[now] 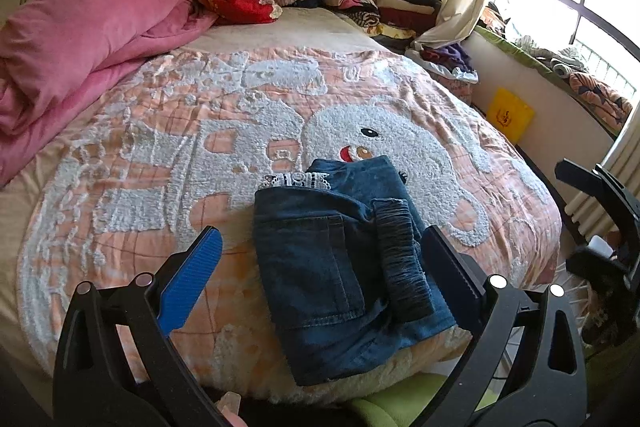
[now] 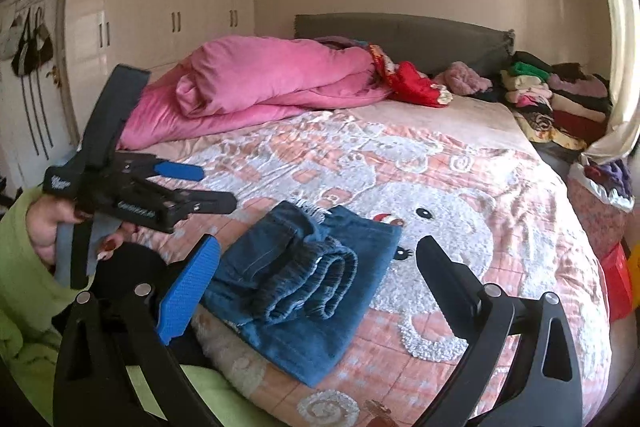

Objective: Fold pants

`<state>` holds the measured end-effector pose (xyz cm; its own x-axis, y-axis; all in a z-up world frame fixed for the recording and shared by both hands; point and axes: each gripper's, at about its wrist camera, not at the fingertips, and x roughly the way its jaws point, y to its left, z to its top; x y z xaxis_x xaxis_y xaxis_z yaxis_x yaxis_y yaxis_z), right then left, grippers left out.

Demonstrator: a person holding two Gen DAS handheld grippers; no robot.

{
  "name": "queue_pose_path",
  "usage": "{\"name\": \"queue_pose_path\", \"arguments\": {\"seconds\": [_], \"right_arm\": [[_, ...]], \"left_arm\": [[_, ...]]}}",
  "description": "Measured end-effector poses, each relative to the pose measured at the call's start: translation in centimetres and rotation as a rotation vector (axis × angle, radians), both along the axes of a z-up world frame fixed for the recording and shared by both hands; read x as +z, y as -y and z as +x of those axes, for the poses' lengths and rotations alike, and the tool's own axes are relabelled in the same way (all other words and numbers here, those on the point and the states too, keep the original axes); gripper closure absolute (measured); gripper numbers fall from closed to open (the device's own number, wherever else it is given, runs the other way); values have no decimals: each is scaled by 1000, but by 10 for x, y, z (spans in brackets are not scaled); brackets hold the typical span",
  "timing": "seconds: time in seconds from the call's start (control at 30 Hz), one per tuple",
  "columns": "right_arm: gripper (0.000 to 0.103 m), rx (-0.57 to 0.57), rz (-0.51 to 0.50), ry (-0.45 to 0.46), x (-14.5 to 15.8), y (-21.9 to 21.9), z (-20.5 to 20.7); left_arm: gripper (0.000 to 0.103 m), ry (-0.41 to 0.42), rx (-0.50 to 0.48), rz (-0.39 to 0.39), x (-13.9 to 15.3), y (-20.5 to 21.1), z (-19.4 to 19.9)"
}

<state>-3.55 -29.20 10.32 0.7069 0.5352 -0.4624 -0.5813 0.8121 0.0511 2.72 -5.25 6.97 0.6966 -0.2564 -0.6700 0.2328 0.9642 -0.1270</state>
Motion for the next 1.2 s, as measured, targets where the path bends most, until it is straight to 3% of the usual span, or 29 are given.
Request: {"name": "queue_pose_path", "arguments": {"seconds": [0.67, 1.2], "right_arm": [[5, -179, 31, -115, -24, 15, 34], [5, -214, -33, -227, -58, 5, 55]], "left_arm": [[10, -15, 42, 1, -19, -16, -1], [10, -77, 61, -13, -47, -23, 7]]}}
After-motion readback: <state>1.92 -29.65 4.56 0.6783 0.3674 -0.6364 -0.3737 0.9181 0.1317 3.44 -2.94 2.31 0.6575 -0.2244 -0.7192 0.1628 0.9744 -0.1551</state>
